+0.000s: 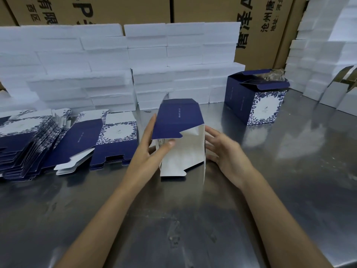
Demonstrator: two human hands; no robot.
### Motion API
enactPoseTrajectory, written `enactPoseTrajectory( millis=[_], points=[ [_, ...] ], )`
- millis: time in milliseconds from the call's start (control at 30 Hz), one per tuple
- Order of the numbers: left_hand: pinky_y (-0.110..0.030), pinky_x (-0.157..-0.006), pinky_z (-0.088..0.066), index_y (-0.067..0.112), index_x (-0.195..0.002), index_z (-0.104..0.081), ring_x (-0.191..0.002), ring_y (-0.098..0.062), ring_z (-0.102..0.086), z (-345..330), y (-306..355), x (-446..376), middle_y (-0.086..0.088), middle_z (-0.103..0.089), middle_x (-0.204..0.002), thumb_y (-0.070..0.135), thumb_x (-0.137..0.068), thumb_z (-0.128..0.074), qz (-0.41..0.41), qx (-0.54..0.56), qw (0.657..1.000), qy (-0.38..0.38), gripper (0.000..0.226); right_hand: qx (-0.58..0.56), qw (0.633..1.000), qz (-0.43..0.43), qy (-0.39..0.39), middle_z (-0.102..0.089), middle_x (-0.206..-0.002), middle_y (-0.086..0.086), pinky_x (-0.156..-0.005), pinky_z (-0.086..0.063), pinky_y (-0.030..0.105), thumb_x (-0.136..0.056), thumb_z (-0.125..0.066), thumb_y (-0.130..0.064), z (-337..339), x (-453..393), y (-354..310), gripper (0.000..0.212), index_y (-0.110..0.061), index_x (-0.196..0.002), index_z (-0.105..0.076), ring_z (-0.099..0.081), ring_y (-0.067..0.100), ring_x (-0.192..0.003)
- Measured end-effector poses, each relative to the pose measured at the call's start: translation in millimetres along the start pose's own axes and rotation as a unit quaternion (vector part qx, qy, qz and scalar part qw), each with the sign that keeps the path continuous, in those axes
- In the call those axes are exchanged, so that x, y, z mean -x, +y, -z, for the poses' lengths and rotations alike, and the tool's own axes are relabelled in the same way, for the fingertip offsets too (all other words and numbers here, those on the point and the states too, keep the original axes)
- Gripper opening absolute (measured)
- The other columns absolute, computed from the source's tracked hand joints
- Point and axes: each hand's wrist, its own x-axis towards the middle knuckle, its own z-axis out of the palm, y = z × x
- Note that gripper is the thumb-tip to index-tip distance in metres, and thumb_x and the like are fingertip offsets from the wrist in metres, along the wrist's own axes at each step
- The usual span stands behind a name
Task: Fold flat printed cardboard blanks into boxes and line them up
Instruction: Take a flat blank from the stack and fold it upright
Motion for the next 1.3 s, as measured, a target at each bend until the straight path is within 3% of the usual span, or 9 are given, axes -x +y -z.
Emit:
enactPoseTrajectory(
  millis=[133,300,467,633,733,833,900,1033,1300],
  points=[
    [-0.027,-0.097,-0.047,0.056,-0.126,-0.054,-0.105,0.008,-0.062,4,2,-2,0.036,-0.058,-0.125,0.033,-0.096,-0.065,-0.003,0.033,0.999,0.014,0.039,0.061,0.998,0.019,-0.011,-0.064,-0.137,0.0,-0.095,-0.049,0.038,-0.078,-0.065,-0.021,-9,3,3,0.066,-0.033,-0.142,-0.053,-0.067,0.02,-0.112],
    [-0.025,-0.088,-0.048,0.048,-0.122,-0.058,-0.102,0.005,-0.065,0,7,0,0.037,-0.058,-0.119,0.058,-0.078,-0.07,0.001,0.033,0.999,0.037,0.046,0.102,0.993,0.037,0.05,-0.062,-0.138,-0.009,-0.096,-0.054,0.03,-0.076,-0.082,-0.037,-15,3,8,0.072,-0.039,-0.142,-0.051,-0.064,0.008,-0.119],
    [-0.025,-0.081,-0.05,0.046,-0.115,-0.06,-0.094,-0.001,-0.068,-1,11,1,0.032,-0.06,-0.119,0.062,-0.073,-0.069,-0.002,0.03,0.998,0.059,0.046,0.202,0.968,0.09,0.12,-0.065,-0.119,-0.021,-0.073,-0.053,0.01,-0.088,-0.078,-0.041,-24,-2,18,0.045,-0.034,-0.127,-0.058,-0.064,-0.004,-0.105],
    [-0.013,-0.077,-0.05,0.045,-0.12,-0.055,-0.101,0.004,-0.063,-8,9,4,0.034,-0.054,-0.124,0.047,-0.083,-0.074,-0.031,-0.014,0.998,0.044,0.042,0.243,0.941,0.128,0.201,-0.069,-0.109,-0.013,-0.082,-0.06,0.032,-0.092,-0.075,-0.034,-25,-9,27,0.031,-0.022,-0.116,-0.061,-0.068,0.011,-0.099],
    [-0.024,-0.088,-0.053,0.039,-0.121,-0.056,-0.122,-0.002,-0.055,-6,3,1,0.017,-0.051,-0.139,0.021,-0.088,-0.075,-0.061,-0.015,0.996,0.062,0.042,0.265,0.941,0.117,0.177,-0.067,-0.108,-0.021,-0.068,-0.053,0.013,-0.086,-0.08,-0.041,-22,-7,26,0.038,-0.031,-0.117,-0.062,-0.065,-0.004,-0.09],
    [-0.014,-0.097,-0.047,0.043,-0.118,-0.065,-0.143,0.004,-0.032,2,-1,-1,0.031,-0.039,-0.146,0.007,-0.088,-0.072,-0.082,-0.003,0.994,0.073,0.047,0.283,0.945,0.096,0.134,-0.065,-0.106,-0.015,-0.061,-0.049,0.008,-0.082,-0.084,-0.039,-26,-7,26,0.043,-0.033,-0.118,-0.06,-0.066,0.001,-0.08],
    [-0.017,-0.101,-0.044,0.041,-0.113,-0.071,-0.143,0.008,-0.03,8,-5,-5,0.04,-0.043,-0.136,0.001,-0.086,-0.07,-0.089,0.017,0.993,0.075,0.049,0.326,0.935,0.075,0.121,-0.064,-0.096,-0.013,-0.06,-0.048,0.013,-0.08,-0.085,-0.041,-27,-5,26,0.039,-0.032,-0.108,-0.058,-0.062,0.007,-0.073],
    [-0.042,-0.111,-0.044,0.034,-0.106,-0.076,-0.134,0.003,-0.047,13,-14,-11,0.022,-0.052,-0.141,-0.012,-0.085,-0.062,-0.081,0.059,0.991,0.094,0.053,0.474,0.876,0.023,0.08,-0.056,-0.059,-0.013,-0.055,-0.038,0.025,-0.077,-0.082,-0.053,-17,-1,27,0.039,-0.021,-0.073,-0.059,-0.049,0.004,-0.055],
    [-0.028,-0.102,-0.049,0.033,-0.103,-0.077,-0.125,0.004,-0.055,12,-16,-15,0.03,-0.057,-0.134,-0.009,-0.083,-0.063,-0.096,0.081,0.989,0.082,0.049,0.512,0.856,0.05,0.053,-0.045,-0.058,-0.006,-0.048,-0.031,0.019,-0.089,-0.076,-0.037,-17,-3,33,0.042,-0.019,-0.064,-0.048,-0.04,0.009,-0.054]
  ],
)
